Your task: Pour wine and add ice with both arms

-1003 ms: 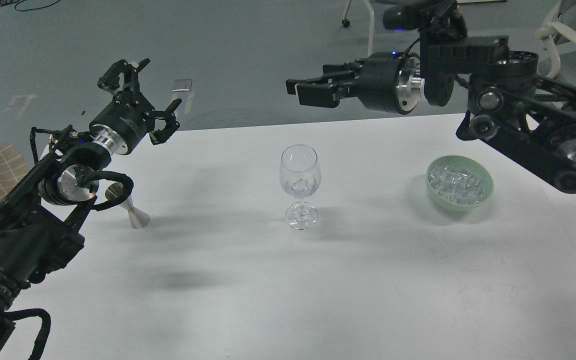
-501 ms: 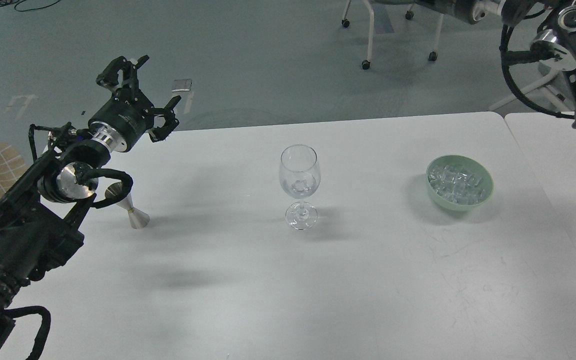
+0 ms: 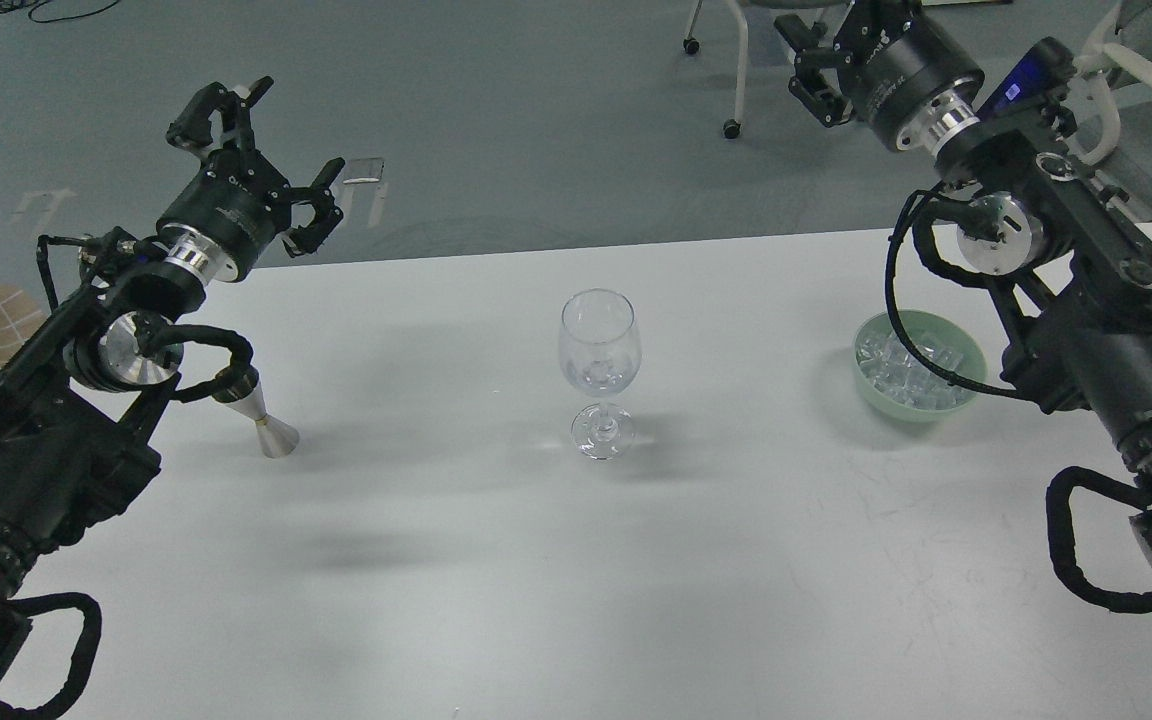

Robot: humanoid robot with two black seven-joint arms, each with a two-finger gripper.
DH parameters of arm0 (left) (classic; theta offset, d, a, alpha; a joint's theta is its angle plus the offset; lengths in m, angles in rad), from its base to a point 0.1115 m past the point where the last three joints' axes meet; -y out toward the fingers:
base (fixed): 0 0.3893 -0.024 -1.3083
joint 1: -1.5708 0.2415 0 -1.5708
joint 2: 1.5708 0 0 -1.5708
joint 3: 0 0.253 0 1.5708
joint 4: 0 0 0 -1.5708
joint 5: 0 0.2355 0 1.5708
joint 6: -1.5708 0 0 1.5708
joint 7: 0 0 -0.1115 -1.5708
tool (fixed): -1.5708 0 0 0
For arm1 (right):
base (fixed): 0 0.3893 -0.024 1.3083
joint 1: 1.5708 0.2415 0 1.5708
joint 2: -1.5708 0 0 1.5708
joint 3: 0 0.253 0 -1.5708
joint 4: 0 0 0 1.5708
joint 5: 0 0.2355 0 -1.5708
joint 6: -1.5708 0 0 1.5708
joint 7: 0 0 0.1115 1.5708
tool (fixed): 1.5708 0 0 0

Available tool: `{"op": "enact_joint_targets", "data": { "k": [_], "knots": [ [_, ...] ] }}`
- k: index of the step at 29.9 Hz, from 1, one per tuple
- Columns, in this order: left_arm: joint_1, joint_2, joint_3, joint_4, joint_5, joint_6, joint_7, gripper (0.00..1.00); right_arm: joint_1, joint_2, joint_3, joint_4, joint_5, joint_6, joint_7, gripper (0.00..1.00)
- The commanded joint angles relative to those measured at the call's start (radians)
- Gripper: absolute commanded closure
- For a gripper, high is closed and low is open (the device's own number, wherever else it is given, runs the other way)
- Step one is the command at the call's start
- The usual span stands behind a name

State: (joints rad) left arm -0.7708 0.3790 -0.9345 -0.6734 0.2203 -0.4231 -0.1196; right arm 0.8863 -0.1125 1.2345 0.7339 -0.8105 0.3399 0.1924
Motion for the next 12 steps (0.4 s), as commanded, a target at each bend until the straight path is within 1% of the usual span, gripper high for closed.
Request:
{"op": "enact_joint_targets", "data": {
  "k": [1, 3, 4, 6, 12],
  "knots": [
    [-0.018, -0.008, -0.001, 0.038, -0.001, -0.031, -0.003, 0.03, -0.035, 0.036, 0.06, -0.01, 0.022, 0.002, 0.001, 0.0],
    [-0.03, -0.009, -0.004, 0.049, -0.007, -0.043, -0.012, 0.03, -0.04, 0.05, 0.075, -0.017, 0.027, 0.002, 0.001, 0.0],
    [-0.033, -0.006, -0.003, 0.049, -0.009, -0.051, -0.029, 0.03, -0.041, 0.053, 0.077, -0.018, 0.027, 0.002, 0.001, 0.0],
    [-0.044, -0.003, 0.0, 0.051, -0.007, -0.066, -0.046, 0.03, -0.049, 0.054, 0.077, -0.014, 0.027, -0.001, 0.001, 0.0],
    [-0.071, 0.0, 0.0, 0.051, -0.009, -0.066, -0.046, 0.03, -0.061, 0.074, 0.092, -0.011, 0.028, -0.01, 0.001, 0.0]
  ]
}}
